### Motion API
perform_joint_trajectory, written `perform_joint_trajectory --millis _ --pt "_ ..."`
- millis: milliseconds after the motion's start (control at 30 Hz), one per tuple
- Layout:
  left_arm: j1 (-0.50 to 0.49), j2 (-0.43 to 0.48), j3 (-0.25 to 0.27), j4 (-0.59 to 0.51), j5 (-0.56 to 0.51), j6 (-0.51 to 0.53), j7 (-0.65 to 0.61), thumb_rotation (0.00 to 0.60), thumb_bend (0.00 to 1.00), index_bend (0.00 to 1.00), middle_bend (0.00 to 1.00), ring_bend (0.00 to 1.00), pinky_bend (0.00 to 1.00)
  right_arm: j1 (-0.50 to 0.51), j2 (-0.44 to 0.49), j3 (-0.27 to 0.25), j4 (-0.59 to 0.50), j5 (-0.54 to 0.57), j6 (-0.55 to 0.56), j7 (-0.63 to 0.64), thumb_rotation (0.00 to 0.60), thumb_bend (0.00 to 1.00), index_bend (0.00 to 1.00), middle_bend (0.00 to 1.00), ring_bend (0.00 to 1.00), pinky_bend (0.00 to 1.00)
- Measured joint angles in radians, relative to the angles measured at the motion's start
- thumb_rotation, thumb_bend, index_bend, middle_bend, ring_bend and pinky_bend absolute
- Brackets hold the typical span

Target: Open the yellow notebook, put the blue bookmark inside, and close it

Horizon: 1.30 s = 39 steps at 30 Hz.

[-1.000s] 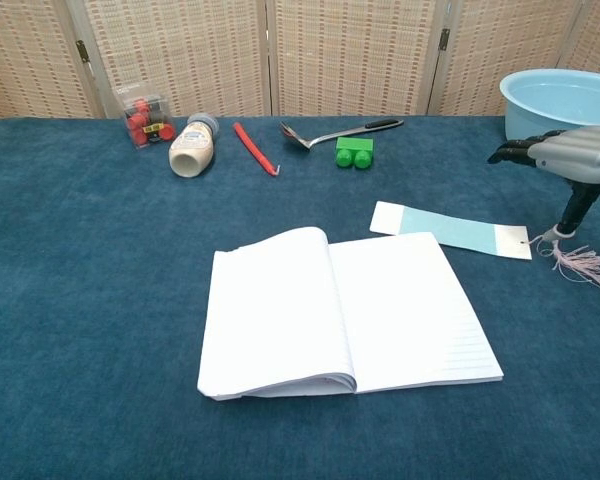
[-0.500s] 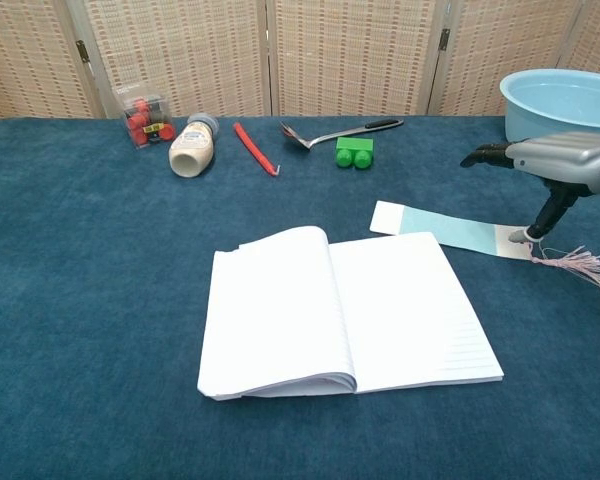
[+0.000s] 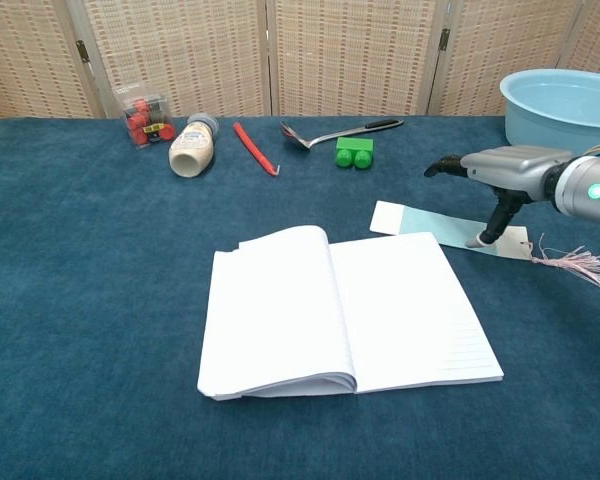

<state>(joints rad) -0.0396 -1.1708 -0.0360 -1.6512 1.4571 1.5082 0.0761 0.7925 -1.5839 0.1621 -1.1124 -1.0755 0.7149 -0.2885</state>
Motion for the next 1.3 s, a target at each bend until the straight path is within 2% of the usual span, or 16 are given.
perform_joint_trajectory --millis 233,667,1100,1300 --pt "-0.002 0.0 -0.001 0.003 -0.004 -0.008 -0.001 0.6 0.07 0.15 0.04 0.04 0.15 0.029 -0.032 0.005 0.045 0.056 -0.04 -0.037 0.6 0.14 0.07 0.02 0.0 0.0" --pt "-0.002 -0.001 -0.002 0.007 -0.009 -0.011 -0.003 0.6 0.07 0.15 0.04 0.04 0.15 0.086 -0.043 0.005 0.061 0.204 -0.092 -0.142 0.6 0.14 0.08 0.01 0.0 0.0" --pt "0.002 -0.001 -0.001 0.016 -0.015 -0.012 -0.006 0.6 0.07 0.15 0.04 0.04 0.15 0.104 -0.062 -0.016 0.179 0.271 -0.094 -0.188 0.6 0.16 0.08 0.01 0.0 0.0" --pt "0.002 -0.001 -0.001 0.017 -0.013 -0.011 -0.007 0.6 0.07 0.15 0.04 0.04 0.15 0.101 -0.028 -0.014 0.113 0.255 -0.104 -0.163 0.6 0.17 0.1 0.01 0.0 0.0"
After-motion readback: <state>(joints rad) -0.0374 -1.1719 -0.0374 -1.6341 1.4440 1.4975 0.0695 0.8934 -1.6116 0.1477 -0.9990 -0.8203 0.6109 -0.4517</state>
